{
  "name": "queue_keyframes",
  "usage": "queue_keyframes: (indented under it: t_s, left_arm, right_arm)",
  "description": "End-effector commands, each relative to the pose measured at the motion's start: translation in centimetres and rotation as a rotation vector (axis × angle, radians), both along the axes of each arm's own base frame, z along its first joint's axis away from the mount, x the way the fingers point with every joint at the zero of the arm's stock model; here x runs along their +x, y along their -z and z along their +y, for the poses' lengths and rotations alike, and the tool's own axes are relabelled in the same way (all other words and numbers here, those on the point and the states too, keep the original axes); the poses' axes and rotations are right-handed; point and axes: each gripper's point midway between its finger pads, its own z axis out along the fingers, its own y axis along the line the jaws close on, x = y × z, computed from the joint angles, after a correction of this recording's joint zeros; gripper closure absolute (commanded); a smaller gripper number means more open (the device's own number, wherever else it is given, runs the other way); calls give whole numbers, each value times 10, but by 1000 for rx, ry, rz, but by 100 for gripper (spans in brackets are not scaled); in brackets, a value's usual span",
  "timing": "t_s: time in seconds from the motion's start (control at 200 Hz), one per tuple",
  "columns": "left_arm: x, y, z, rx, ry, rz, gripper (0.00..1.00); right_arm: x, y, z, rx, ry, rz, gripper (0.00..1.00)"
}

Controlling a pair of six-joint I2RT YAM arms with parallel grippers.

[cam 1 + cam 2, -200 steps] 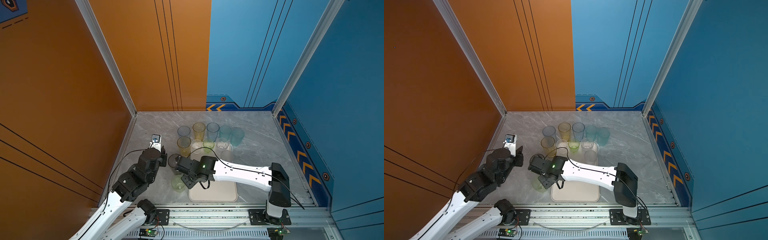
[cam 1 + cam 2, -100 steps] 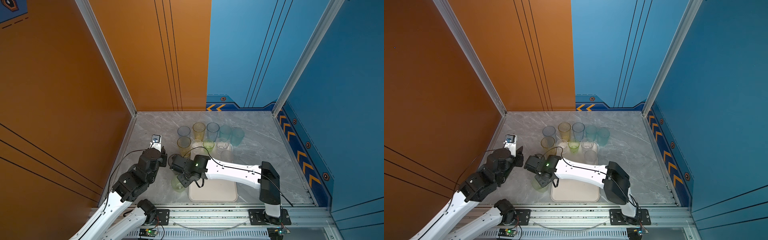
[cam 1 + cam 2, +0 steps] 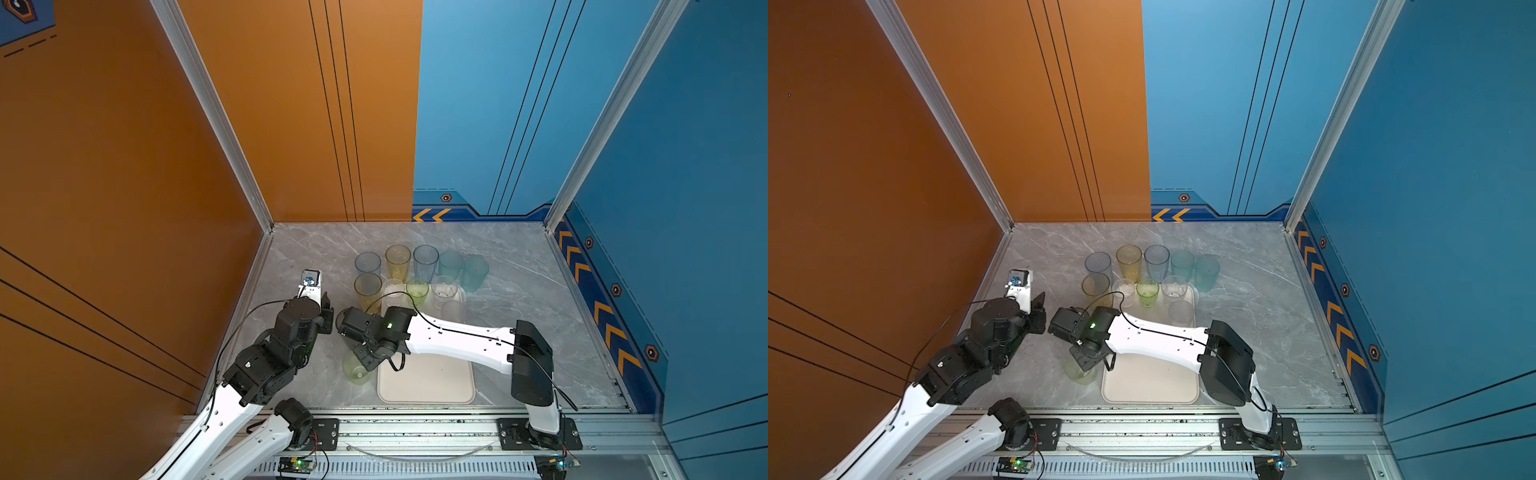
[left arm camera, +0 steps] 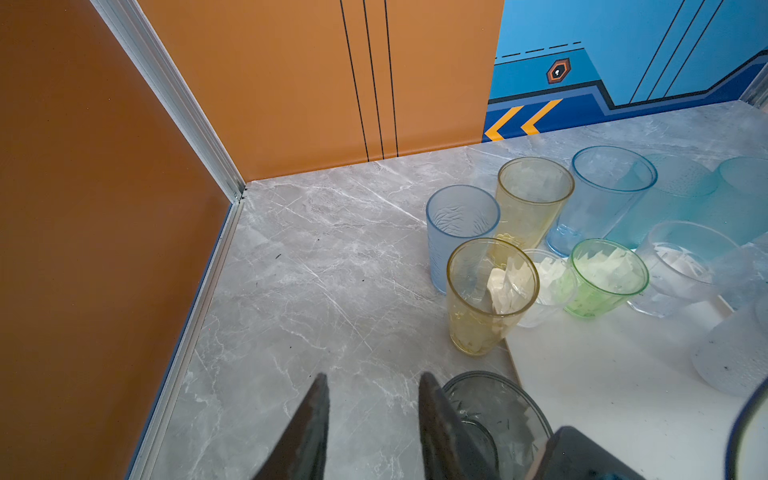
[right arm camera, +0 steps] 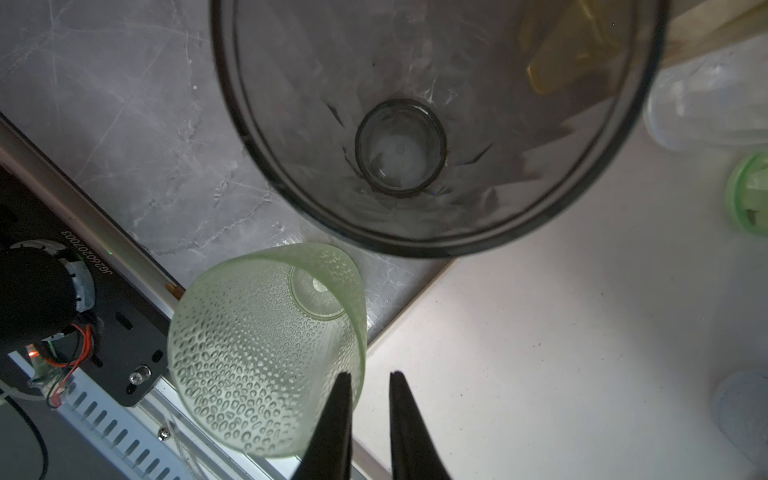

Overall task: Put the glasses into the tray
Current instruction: 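Lower the right gripper over the green textured cup lying by the tray's near edge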

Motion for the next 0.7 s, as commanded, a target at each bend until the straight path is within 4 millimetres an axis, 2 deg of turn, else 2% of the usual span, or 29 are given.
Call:
queue_keyframes:
  t_s: [0.0,0.336,0.366,0.696]
  left_arm:
    - [1,2,2,-4,-8,-8,63]
    - [1,1,1,-7,0,-8,63]
    - [1,1,1,-8,0,-10,63]
    - [1,1,0,-10,3,-10,63]
  right_arm:
    - [-2,4,-1,-26,-17,22,84]
    - [-2,15,0,-46,-21,34,84]
    - [0,6,6,-20,-21,26,84]
    - [1,13,8,-30,-22,38,87]
